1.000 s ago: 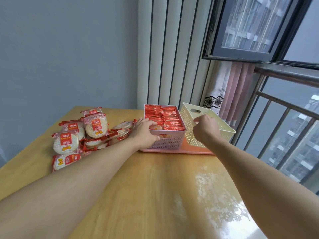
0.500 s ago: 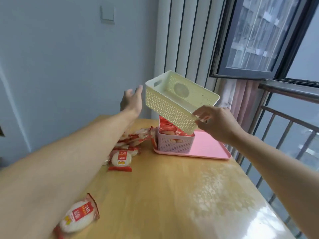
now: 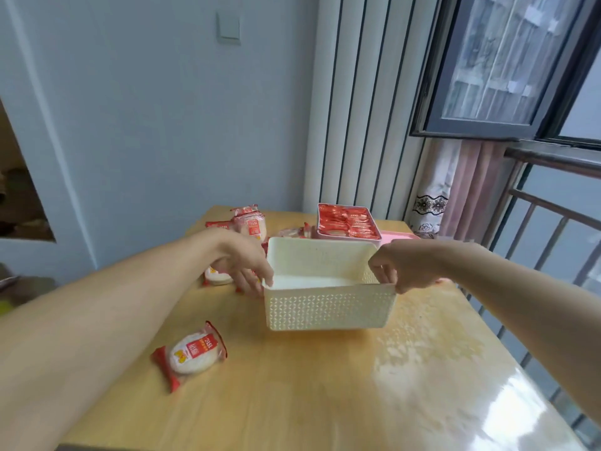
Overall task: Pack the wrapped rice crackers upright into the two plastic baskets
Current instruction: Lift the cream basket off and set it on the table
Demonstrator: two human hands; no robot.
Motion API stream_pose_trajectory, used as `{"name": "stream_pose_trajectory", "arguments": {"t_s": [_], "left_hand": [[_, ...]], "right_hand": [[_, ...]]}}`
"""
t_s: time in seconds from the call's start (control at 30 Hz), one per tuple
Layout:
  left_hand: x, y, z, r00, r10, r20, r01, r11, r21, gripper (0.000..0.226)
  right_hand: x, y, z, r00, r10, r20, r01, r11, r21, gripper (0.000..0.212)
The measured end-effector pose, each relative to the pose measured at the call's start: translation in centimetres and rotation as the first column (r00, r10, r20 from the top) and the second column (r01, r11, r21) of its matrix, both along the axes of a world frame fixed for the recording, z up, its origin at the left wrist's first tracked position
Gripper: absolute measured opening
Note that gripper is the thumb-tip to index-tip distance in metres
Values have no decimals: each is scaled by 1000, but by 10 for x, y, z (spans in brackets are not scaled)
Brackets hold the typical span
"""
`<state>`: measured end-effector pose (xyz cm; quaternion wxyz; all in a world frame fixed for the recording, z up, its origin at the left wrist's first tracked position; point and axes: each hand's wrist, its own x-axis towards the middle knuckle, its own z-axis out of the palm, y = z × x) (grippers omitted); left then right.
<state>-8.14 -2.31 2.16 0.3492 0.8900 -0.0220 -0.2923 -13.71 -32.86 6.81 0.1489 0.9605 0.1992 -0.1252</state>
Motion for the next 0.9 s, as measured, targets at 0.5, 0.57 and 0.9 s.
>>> {"name": "stream_pose_trajectory", "arguments": {"t_s": [0.5,0.57,0.9], "left_hand": [[-17,74,-57,954,-134,-270,262,811,524,65],[-13,81,-69,959,-116,-260,234,840,490,47],[-4,89,-17,996,89,7,-84,965,-247,29]], "right_hand": [[30,62,-23,996,-60,-67,70,986,152,43],[40,77,-30,996,-50,-76,60,990,131,48],[82,48,-33,887,-330,322,250,931,265,20]]}}
